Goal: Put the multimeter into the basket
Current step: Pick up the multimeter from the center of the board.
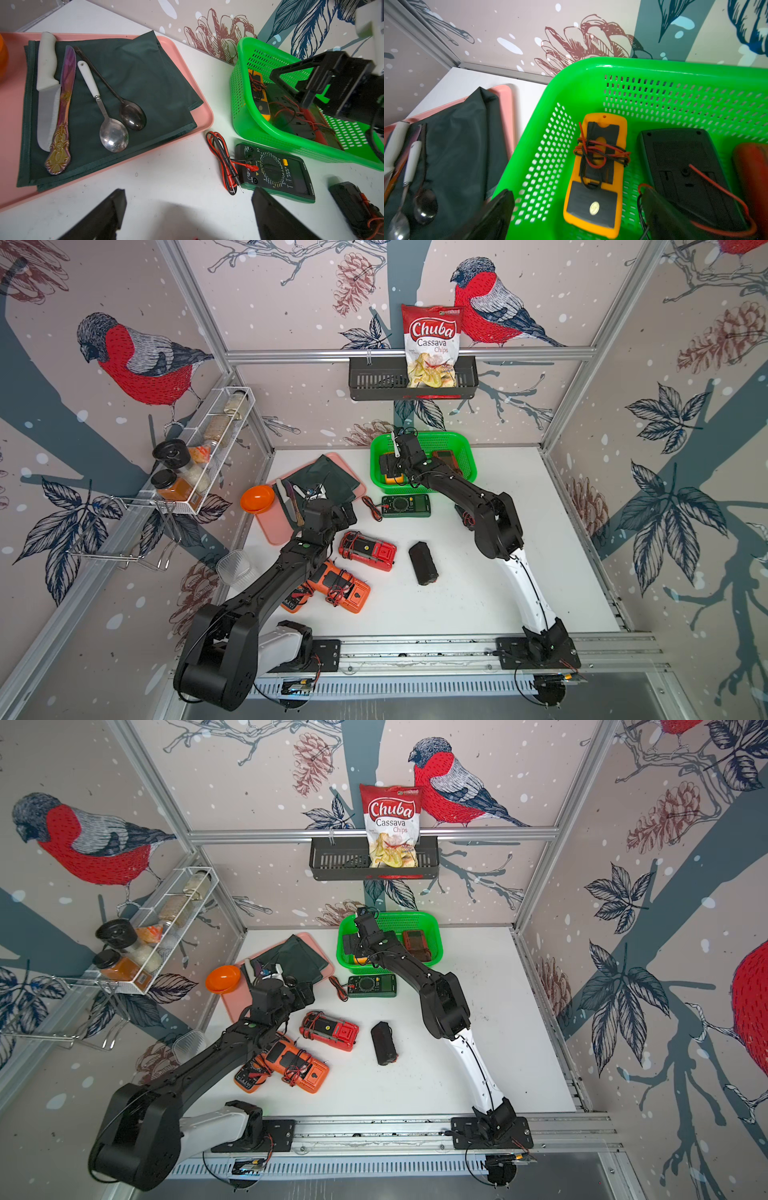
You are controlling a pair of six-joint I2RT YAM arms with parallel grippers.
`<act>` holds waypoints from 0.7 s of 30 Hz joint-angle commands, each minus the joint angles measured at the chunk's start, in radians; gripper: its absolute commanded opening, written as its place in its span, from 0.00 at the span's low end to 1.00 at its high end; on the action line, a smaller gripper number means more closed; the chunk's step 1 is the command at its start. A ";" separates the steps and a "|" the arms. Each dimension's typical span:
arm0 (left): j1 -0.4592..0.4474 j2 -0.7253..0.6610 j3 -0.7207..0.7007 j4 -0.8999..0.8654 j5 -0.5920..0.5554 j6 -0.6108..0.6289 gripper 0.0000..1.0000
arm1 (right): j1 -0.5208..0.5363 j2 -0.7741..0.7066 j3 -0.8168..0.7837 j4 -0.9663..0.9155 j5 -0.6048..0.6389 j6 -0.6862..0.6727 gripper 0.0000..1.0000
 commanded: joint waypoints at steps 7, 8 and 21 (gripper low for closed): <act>0.007 -0.095 -0.028 -0.120 -0.022 -0.051 0.97 | 0.041 -0.291 -0.359 0.069 0.008 -0.063 1.00; 0.010 -0.113 -0.039 -0.126 -0.017 -0.058 0.97 | 0.051 -0.332 -0.416 0.089 0.008 -0.076 1.00; 0.018 -0.405 -0.204 -0.223 -0.191 -0.183 0.98 | 0.271 -0.602 -0.803 0.084 -0.016 -0.285 1.00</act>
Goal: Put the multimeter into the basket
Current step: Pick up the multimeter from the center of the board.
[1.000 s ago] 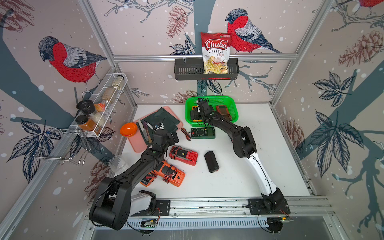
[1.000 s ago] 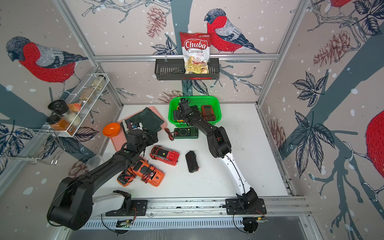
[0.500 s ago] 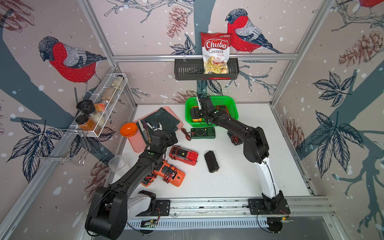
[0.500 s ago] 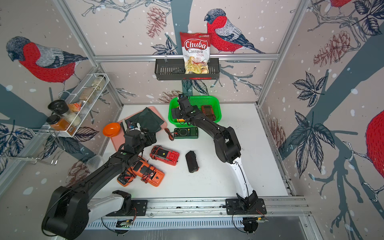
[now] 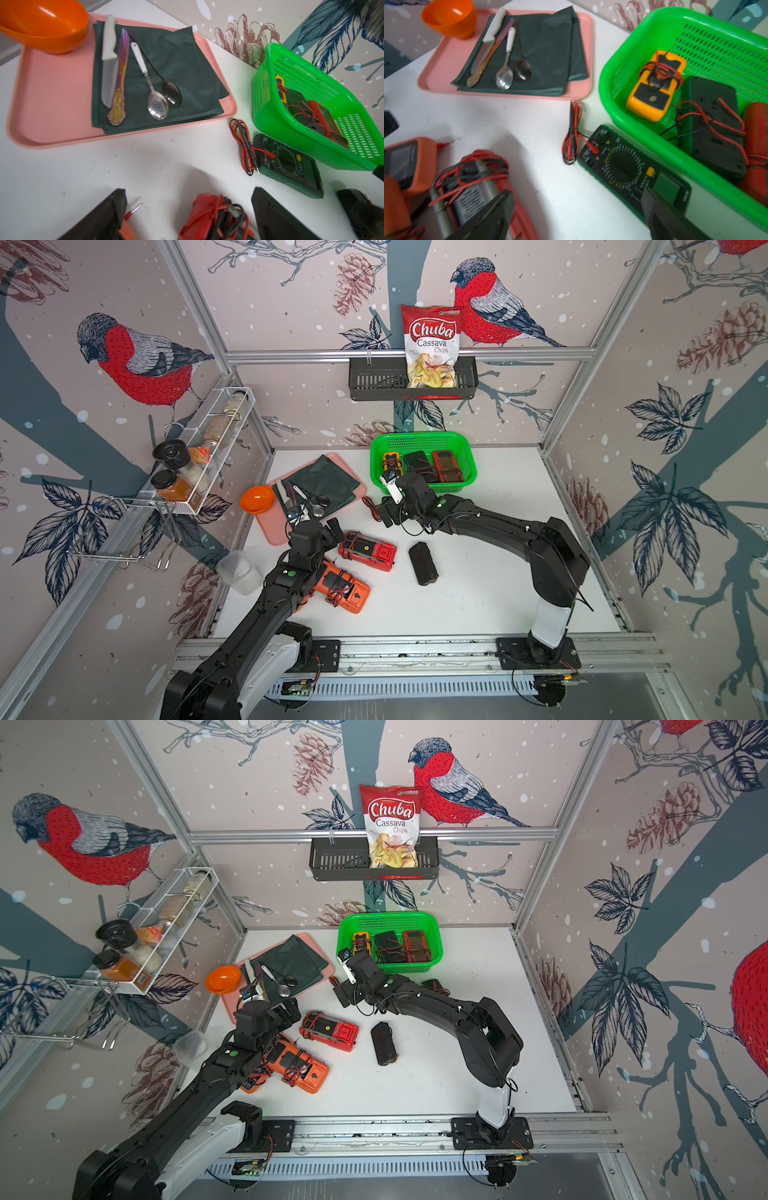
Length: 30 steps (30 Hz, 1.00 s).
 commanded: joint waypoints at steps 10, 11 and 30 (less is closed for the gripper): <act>0.005 -0.327 -0.136 -0.013 -0.147 -0.084 0.98 | 0.160 0.070 -0.006 -0.076 -0.044 -0.229 1.00; 0.004 -0.336 -0.139 -0.016 -0.150 -0.084 0.98 | 0.168 0.082 0.000 -0.083 -0.050 -0.241 1.00; 0.004 -0.262 -0.152 0.016 -0.146 -0.087 0.98 | 0.142 0.280 0.163 -0.188 -0.210 -0.347 1.00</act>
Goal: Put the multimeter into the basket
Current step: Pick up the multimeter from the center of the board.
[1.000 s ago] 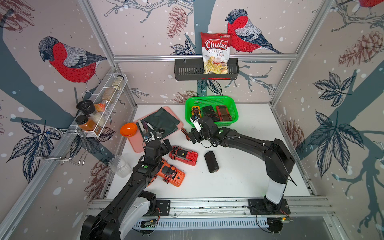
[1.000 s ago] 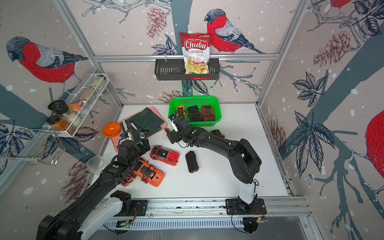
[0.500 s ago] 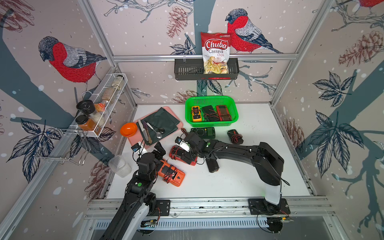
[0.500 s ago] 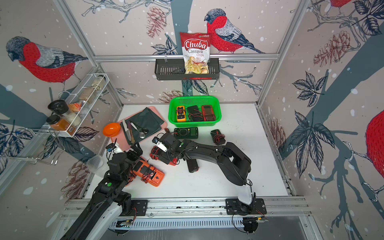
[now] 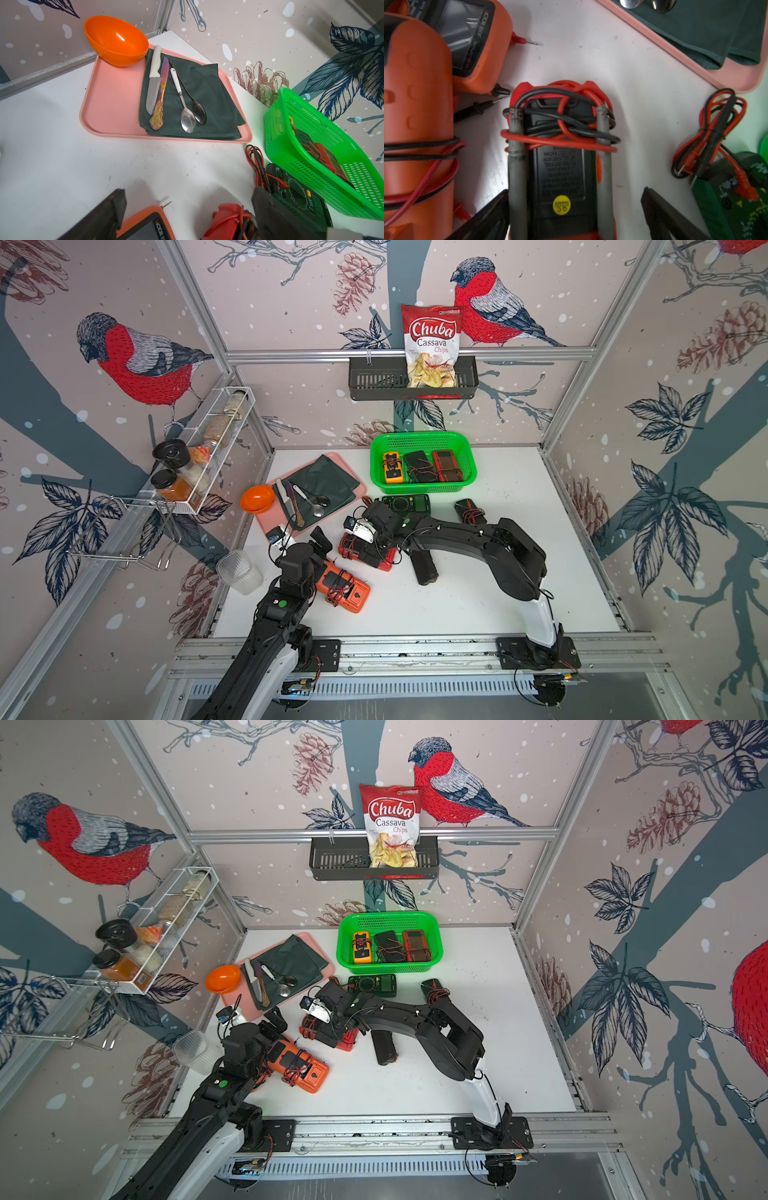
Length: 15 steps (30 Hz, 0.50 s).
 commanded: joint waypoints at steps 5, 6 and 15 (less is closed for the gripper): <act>0.003 0.015 -0.003 0.050 0.007 -0.008 0.98 | -0.002 0.087 0.069 -0.086 -0.061 -0.055 1.00; 0.002 0.019 -0.003 0.053 0.008 -0.009 0.98 | -0.006 0.099 0.079 -0.091 -0.063 -0.055 1.00; 0.003 0.036 -0.001 0.057 0.011 -0.004 0.98 | -0.027 0.151 0.127 -0.121 -0.107 -0.046 0.96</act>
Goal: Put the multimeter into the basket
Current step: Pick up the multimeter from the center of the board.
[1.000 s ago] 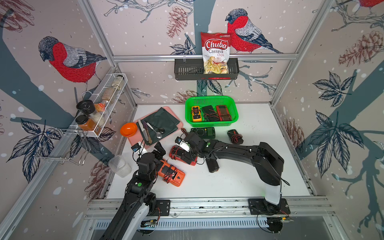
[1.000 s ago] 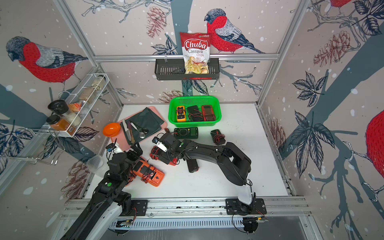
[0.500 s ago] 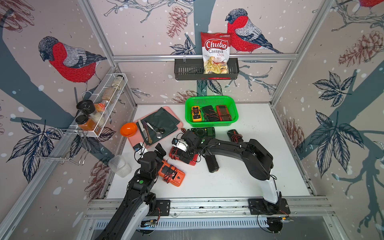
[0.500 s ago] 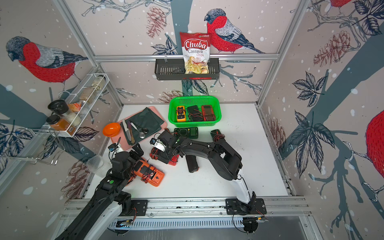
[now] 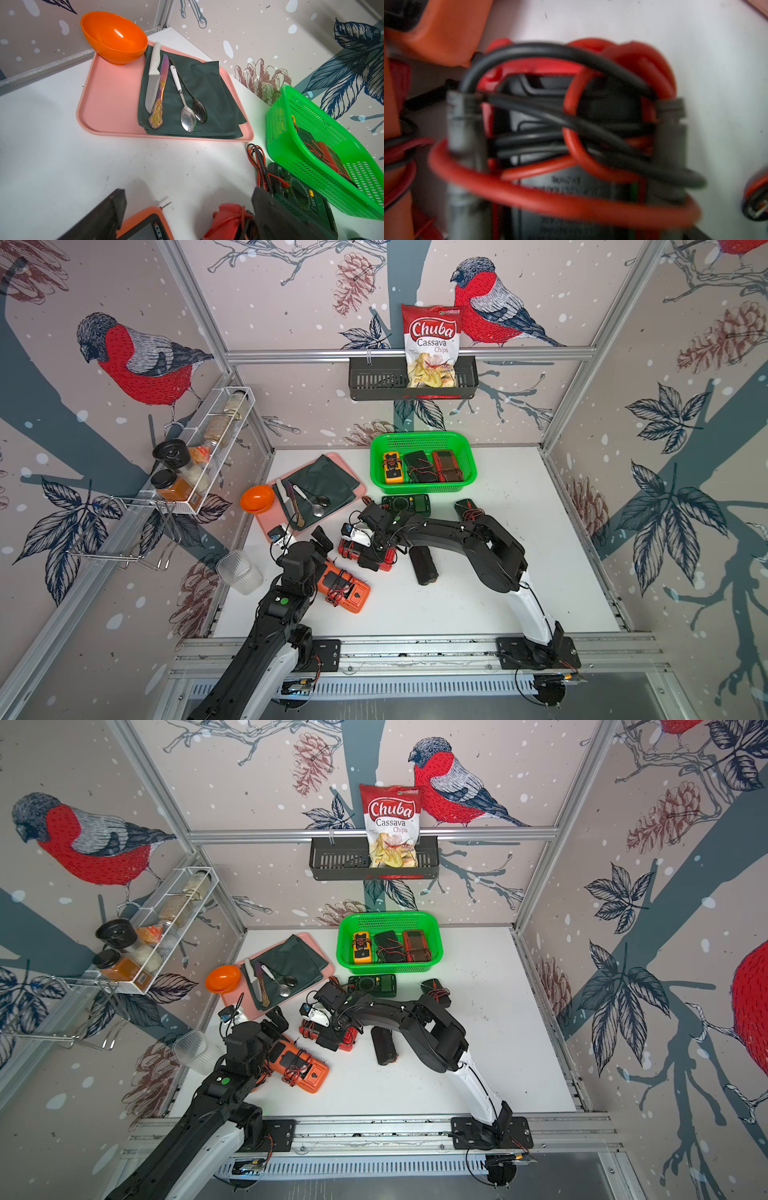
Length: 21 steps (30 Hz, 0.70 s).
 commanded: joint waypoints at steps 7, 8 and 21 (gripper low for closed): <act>0.003 0.021 0.001 0.037 0.012 0.002 0.98 | -0.003 -0.032 0.014 -0.012 -0.010 0.026 0.65; 0.001 0.025 0.002 0.038 0.013 0.003 0.98 | -0.003 -0.041 0.011 -0.003 0.002 0.037 0.61; 0.002 0.057 0.007 0.061 0.047 0.029 0.98 | -0.108 -0.285 -0.087 0.185 0.144 0.320 0.26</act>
